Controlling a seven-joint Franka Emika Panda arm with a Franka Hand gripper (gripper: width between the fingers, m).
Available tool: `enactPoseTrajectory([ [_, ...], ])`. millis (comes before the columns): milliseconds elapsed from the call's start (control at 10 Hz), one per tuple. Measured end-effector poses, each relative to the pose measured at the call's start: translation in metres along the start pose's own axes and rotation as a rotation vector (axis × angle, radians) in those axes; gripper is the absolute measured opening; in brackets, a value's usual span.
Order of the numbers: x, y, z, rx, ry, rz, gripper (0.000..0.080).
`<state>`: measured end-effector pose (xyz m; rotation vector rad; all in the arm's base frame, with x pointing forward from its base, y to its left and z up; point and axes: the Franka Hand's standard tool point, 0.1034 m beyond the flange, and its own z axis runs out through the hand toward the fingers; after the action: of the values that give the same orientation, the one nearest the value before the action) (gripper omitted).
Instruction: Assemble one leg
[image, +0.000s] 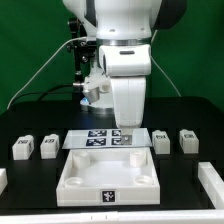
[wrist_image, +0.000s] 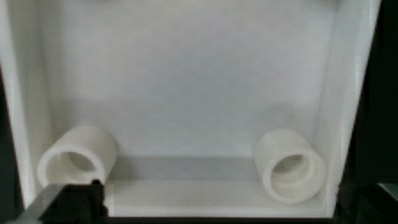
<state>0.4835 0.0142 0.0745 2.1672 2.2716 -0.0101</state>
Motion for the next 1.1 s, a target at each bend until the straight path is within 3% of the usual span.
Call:
enactPoseTrajectory([
  [100, -0.004, -0.032, 0.017, -0.003, 0.007, -0.003, 0.0650],
  [200, -0.013, -0.050, 0.029, 0.017, 0.013, 0.001, 0.0650],
  [500, -0.028, -0.055, 0.062, 0.040, 0.031, 0.040, 0.0650],
  [900, -0.029, -0.055, 0.066, 0.044, 0.033, 0.046, 0.0623],
  [1000, -0.029, -0.055, 0.066, 0.045, 0.033, 0.046, 0.0440],
  [1100, -0.029, -0.055, 0.066, 0.045, 0.033, 0.047, 0.0440],
])
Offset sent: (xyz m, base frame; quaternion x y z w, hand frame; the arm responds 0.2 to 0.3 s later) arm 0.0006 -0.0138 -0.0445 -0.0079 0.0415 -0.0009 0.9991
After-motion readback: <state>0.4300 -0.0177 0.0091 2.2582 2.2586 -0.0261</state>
